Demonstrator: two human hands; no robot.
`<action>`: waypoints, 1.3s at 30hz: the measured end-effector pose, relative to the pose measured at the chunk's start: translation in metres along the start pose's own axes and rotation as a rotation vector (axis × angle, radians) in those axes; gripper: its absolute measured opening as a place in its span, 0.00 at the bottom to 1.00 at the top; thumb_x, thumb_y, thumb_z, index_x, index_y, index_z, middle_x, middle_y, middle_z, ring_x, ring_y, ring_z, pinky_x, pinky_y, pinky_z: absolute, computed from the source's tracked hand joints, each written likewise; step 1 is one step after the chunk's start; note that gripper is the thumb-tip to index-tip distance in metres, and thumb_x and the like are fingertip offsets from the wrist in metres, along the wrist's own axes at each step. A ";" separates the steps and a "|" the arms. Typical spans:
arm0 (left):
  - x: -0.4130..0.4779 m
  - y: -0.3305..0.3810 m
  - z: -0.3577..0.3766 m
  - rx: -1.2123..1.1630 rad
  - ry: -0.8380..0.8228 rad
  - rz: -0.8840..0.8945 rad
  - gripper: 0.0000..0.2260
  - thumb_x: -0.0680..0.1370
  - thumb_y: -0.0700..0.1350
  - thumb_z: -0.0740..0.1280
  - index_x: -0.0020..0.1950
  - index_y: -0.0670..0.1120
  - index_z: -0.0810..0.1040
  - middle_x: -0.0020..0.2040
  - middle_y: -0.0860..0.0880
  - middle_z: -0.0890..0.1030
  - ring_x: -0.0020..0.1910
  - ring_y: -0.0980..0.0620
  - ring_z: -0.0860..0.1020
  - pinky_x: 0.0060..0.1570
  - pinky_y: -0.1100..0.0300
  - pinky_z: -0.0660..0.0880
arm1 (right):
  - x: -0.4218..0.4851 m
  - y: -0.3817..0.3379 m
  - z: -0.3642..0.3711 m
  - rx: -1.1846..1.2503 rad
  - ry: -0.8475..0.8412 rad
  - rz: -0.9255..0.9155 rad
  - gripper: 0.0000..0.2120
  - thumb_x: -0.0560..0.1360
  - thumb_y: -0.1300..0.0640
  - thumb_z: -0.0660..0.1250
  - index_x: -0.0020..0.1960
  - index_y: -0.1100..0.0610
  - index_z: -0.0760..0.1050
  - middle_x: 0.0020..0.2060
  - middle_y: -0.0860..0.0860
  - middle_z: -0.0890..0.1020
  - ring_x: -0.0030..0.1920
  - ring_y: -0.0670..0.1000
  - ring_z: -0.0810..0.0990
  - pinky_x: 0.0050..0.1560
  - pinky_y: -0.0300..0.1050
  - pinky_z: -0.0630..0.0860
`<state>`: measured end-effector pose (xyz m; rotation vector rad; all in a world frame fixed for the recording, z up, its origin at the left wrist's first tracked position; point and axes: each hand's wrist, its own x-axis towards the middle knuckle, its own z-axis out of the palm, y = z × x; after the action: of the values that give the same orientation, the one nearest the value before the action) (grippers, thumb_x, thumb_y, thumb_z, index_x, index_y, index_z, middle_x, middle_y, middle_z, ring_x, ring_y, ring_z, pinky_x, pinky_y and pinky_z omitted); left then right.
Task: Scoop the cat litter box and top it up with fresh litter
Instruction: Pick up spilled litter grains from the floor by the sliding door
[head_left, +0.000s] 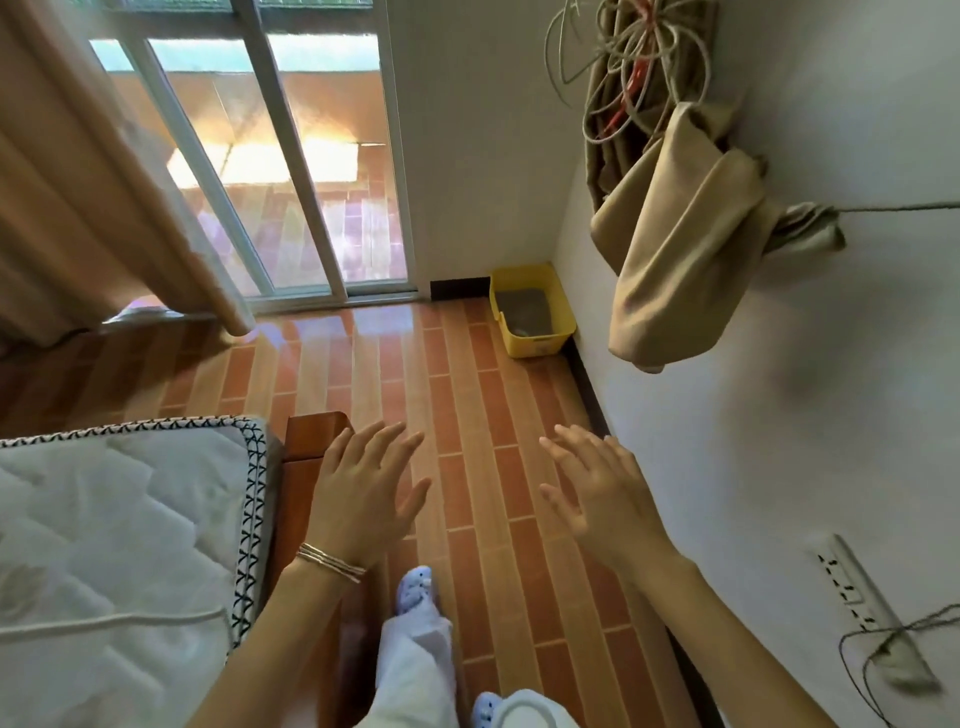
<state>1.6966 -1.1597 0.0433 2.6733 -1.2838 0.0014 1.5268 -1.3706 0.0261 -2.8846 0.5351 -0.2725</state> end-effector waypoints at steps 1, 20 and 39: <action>0.010 -0.007 0.003 0.005 -0.012 0.004 0.23 0.73 0.58 0.56 0.60 0.50 0.78 0.59 0.48 0.79 0.61 0.45 0.75 0.61 0.45 0.69 | 0.011 0.001 0.005 0.002 -0.015 0.006 0.23 0.76 0.43 0.60 0.69 0.47 0.65 0.69 0.48 0.69 0.70 0.49 0.64 0.70 0.50 0.56; 0.235 -0.156 -0.007 -0.004 -0.043 0.140 0.29 0.78 0.62 0.44 0.64 0.50 0.75 0.62 0.47 0.78 0.62 0.43 0.75 0.62 0.44 0.68 | 0.255 -0.011 0.022 0.002 0.124 0.123 0.25 0.75 0.48 0.64 0.70 0.50 0.64 0.69 0.50 0.69 0.68 0.51 0.67 0.66 0.49 0.63; 0.481 -0.189 0.011 0.036 -0.043 0.119 0.23 0.74 0.58 0.55 0.62 0.49 0.77 0.59 0.46 0.79 0.59 0.43 0.77 0.58 0.43 0.73 | 0.471 0.101 0.044 0.025 -0.042 0.099 0.23 0.76 0.46 0.56 0.69 0.52 0.67 0.68 0.51 0.71 0.69 0.51 0.67 0.67 0.49 0.58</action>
<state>2.1443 -1.4183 0.0396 2.6354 -1.4679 -0.0172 1.9345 -1.6309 0.0288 -2.8227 0.6604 -0.2015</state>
